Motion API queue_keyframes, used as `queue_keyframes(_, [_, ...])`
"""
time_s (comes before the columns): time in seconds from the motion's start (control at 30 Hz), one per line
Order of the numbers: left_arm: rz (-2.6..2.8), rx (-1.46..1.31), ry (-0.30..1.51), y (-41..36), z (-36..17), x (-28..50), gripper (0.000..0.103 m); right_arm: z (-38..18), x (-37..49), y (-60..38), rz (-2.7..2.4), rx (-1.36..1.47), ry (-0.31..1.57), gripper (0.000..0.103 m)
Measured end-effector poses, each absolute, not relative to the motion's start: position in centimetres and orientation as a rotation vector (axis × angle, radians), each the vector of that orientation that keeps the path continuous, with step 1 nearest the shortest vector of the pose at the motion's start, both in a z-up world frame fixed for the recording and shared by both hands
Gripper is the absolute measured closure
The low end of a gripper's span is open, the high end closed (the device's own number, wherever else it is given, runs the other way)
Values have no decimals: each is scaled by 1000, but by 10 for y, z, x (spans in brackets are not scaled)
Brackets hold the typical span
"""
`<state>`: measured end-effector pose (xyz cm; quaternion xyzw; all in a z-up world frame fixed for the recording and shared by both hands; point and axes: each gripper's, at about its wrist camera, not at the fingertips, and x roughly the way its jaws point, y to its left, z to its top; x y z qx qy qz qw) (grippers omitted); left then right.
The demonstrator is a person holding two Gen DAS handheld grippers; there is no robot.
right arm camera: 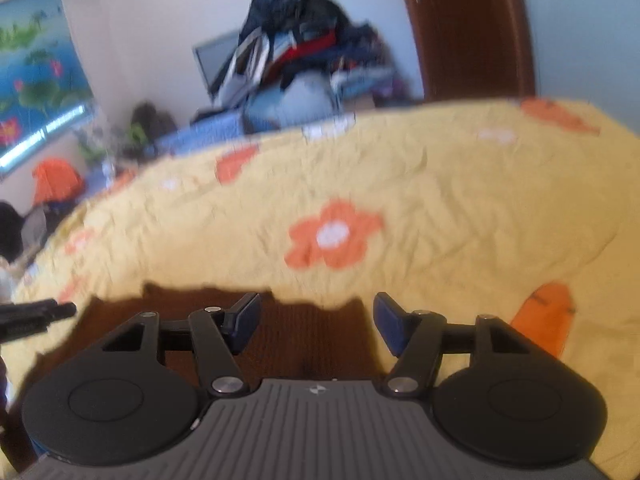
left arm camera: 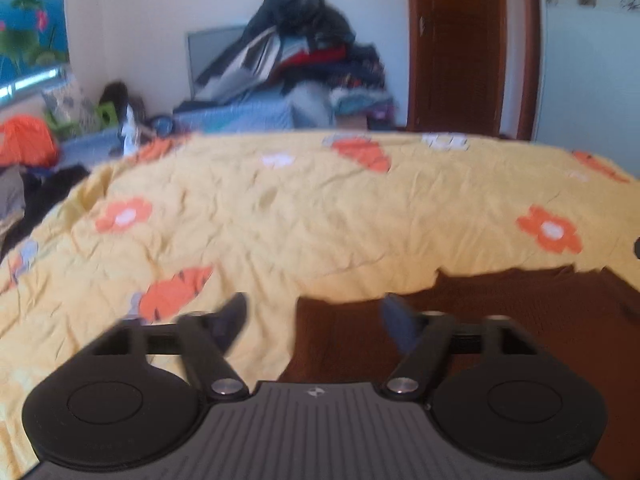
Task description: Fold small clothes
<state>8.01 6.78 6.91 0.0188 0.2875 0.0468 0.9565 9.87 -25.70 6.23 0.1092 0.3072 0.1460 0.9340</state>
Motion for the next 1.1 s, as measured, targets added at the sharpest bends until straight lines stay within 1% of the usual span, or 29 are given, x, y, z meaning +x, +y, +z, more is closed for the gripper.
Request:
queue_keyframes(0.03, [75,46,588,60,68,83,22,68,95,-252,316,225,612,29])
queue_keyframes(0.07, [58,55,608,53,64,87,22,70,94,-244,340,209,611,25])
queue_keyframes(0.13, [40,59,643,42,50,95,22,65,95,-222,359,128,624,25])
queue_keyframes(0.23, [71,73,708,40,17,103,20,41,104,-204,349,49,698,26])
queue_keyframes(0.3, [69,37,682,45,13,99,19,18,111,-206,294,-1,754,26])
queue_keyframes(0.33, [68,27,684,47,13,99,19,11,106,-212,287,-39,709,26])
queue_keyframes(0.43, [62,7,687,50,12,100,18,14,108,-234,317,86,703,29])
queue_keyframes(0.57, [63,-3,683,50,11,98,17,18,103,-219,291,11,712,27])
queue_keyframes(0.63, [64,-6,681,50,11,97,17,29,94,-213,251,28,684,20])
queue_keyframes(0.67, [63,-6,682,50,11,97,17,35,89,-211,270,29,656,11])
queue_keyframes(0.73, [62,-9,684,50,11,96,17,36,83,-203,298,-23,625,1])
queue_keyframes(0.83, [57,-20,684,52,11,96,15,7,93,-201,267,-113,716,0])
queue_keyframes(0.93, [54,-32,681,53,12,94,14,10,101,-216,272,-6,713,0])
queue_keyframes(1.03, [93,-102,646,67,21,79,14,7,100,-206,258,-72,720,0])
queue_keyframes(1.1, [132,-206,628,87,30,56,14,6,99,-206,256,-66,717,0])
